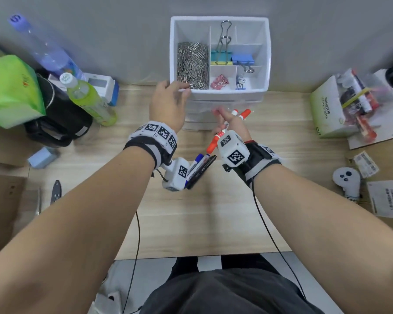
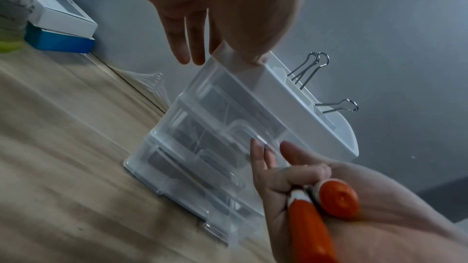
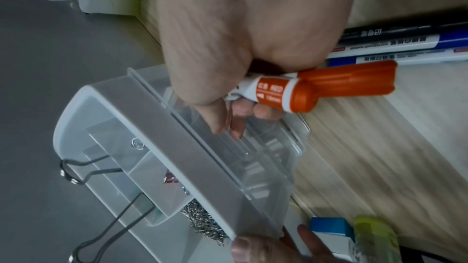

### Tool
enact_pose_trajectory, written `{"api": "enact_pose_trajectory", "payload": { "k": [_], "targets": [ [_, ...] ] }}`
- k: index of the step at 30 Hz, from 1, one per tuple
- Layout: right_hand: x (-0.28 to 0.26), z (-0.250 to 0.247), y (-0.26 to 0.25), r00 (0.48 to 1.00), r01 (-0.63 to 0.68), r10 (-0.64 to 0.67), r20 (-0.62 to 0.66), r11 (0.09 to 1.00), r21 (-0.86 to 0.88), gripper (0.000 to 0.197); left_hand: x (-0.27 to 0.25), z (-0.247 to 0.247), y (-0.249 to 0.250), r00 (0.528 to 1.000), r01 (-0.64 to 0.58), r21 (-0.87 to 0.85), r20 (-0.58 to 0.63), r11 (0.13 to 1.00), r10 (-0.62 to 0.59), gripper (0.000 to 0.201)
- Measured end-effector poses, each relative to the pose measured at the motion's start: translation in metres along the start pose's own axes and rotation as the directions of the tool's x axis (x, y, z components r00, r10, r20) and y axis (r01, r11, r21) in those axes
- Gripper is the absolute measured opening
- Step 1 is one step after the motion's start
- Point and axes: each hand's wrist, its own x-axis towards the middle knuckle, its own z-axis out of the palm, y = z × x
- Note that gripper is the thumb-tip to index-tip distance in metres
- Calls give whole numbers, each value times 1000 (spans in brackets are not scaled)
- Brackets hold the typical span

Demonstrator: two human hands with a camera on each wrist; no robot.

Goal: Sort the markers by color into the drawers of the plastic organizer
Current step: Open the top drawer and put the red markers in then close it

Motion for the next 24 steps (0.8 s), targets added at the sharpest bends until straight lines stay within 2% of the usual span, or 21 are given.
{"api": "enact_pose_trajectory", "payload": {
  "k": [3,6,10,14,17,21,22,24],
  "targets": [
    [0,-4,9,999,35,-36,-33,999,-34,16,3,-3,1,1000,-3,48,2,999,3,30],
    [-6,-12,22,997,12,-20,-77,994,-111,17,6,-8,3,1000,0,87,20,996,-1,31],
    [-20,-22,33,984,-20,4,-176,996,-87,23,7,-13,6,998,-8,111,69,994,0,32],
    [-38,-33,45,977,5,-18,-212,998,-61,25,6,-16,6,988,14,112,151,994,-31,36],
    [-48,-39,55,980,23,-34,-198,998,-55,22,-1,-19,8,972,4,115,234,993,-31,48],
    [-60,-39,62,983,44,-66,-171,990,-130,20,-18,-25,8,973,-9,98,229,995,-13,74],
    [-62,-38,60,972,60,-100,-214,981,-184,16,-23,-27,7,975,10,74,219,997,-26,80],
    [-64,-39,56,912,79,-179,-368,960,-270,11,-31,-30,5,978,63,30,197,998,-68,85]
  ]
}}
